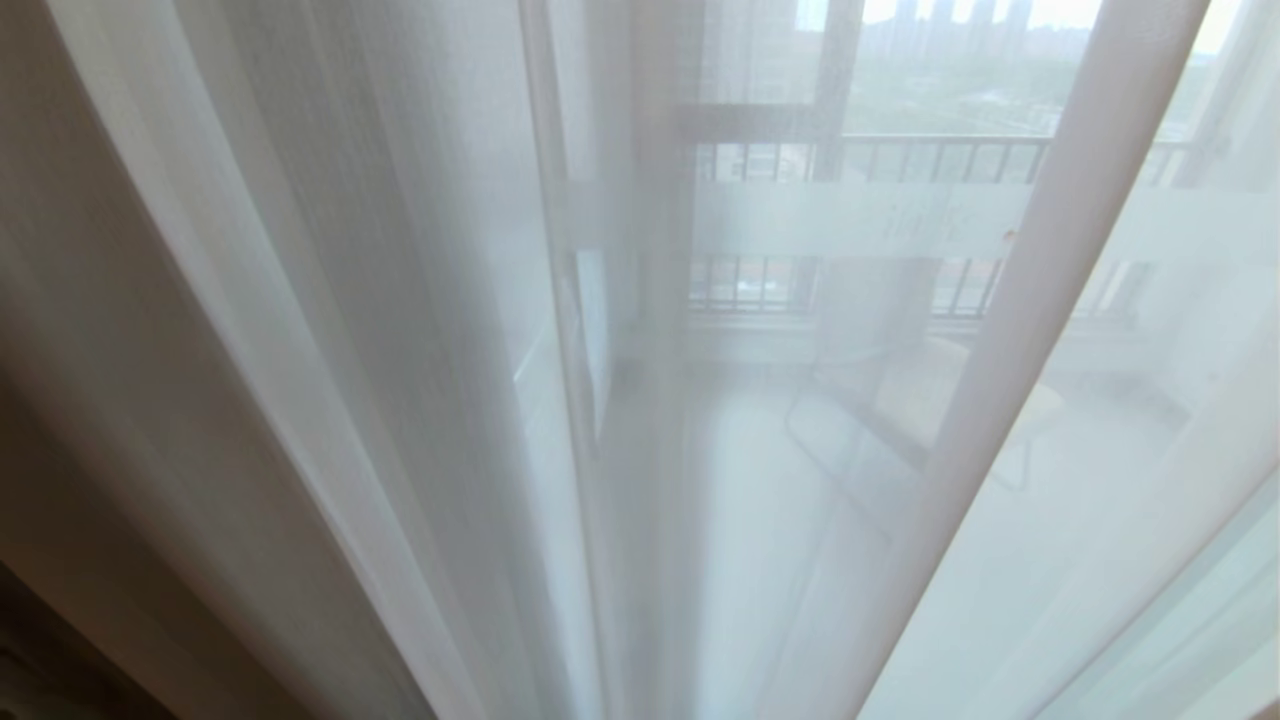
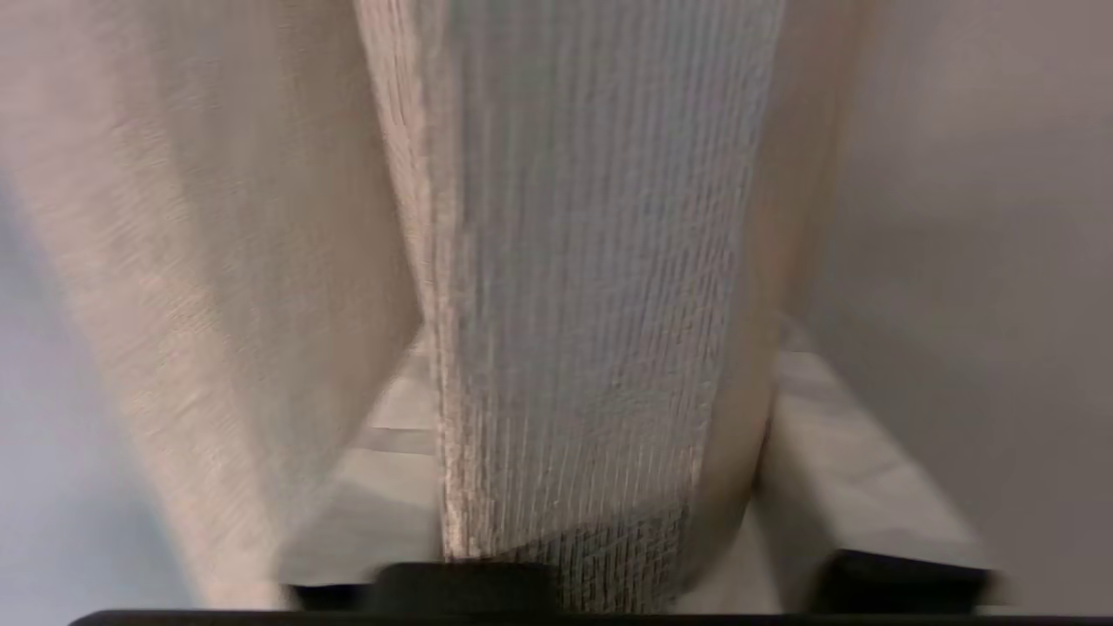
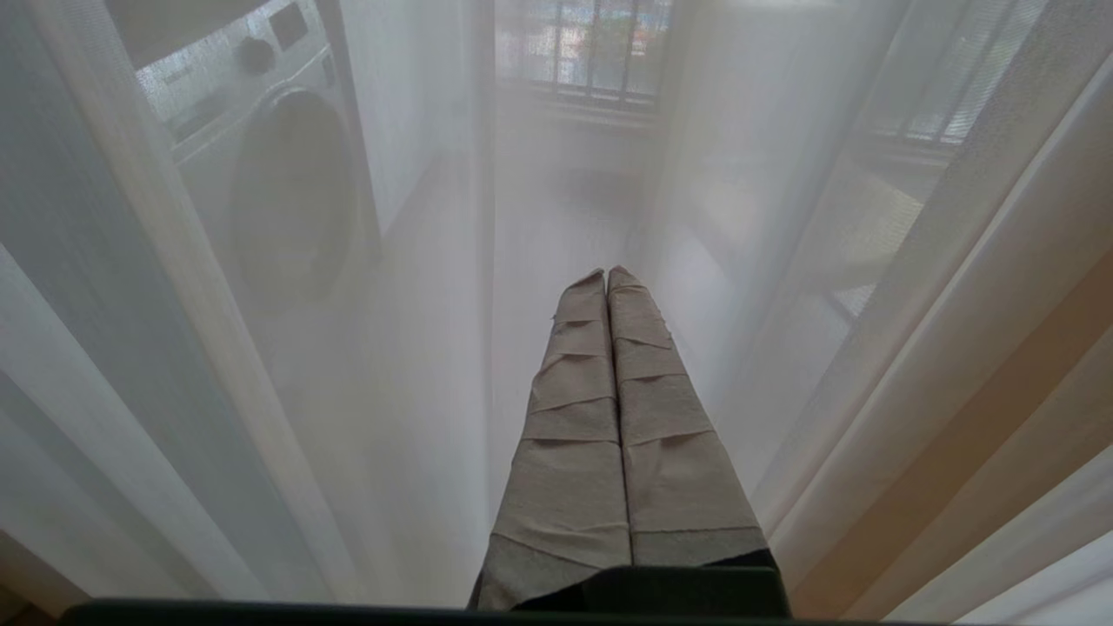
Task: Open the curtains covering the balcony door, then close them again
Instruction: Close the outer curtains on both sides
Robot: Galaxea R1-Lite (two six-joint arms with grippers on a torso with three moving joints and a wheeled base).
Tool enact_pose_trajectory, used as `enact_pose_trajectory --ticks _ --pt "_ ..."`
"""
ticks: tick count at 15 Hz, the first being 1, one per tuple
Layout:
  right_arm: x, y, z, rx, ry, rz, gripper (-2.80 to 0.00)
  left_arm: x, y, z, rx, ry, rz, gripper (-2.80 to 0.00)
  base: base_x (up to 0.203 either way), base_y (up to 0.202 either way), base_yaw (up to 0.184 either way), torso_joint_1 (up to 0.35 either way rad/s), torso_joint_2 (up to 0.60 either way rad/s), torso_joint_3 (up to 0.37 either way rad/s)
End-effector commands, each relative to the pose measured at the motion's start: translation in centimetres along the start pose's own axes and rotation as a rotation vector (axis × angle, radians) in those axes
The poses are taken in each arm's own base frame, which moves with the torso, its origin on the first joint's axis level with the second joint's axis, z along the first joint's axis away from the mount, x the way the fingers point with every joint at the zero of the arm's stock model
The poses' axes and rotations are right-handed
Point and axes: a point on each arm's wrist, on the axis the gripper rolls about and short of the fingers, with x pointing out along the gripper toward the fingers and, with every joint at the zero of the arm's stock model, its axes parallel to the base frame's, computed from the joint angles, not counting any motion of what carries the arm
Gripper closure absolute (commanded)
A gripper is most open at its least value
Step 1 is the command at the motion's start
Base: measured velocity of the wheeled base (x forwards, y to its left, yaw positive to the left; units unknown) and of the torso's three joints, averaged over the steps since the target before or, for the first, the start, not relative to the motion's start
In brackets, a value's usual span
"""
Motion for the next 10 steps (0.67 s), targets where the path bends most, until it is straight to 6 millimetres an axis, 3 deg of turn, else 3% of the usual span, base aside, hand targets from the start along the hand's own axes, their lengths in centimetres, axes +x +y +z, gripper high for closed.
enact_pose_trajectory --ticks 1,5,10 --pt "0.0 0.0 0.0 -0.001 0.001 0.001 0.0 0.0 0.0 0.2 -0.002 -0.017 -0.051 0.0 0.0 0.0 0.0 0.0 0.0 0.0" --pt "0.0 0.0 0.0 -0.001 0.0 0.001 0.0 -0.5 -0.2 1.4 -0.004 -0.051 -0.13 0.0 0.0 0.0 0.0 0.0 0.0 0.0" --pt "0.0 0.0 0.0 -0.001 0.0 0.001 0.0 -3.3 -0.1 4.8 -0.094 -0.1 -0.189 0.0 0.0 0.0 0.0 0.0 0.0 0.0"
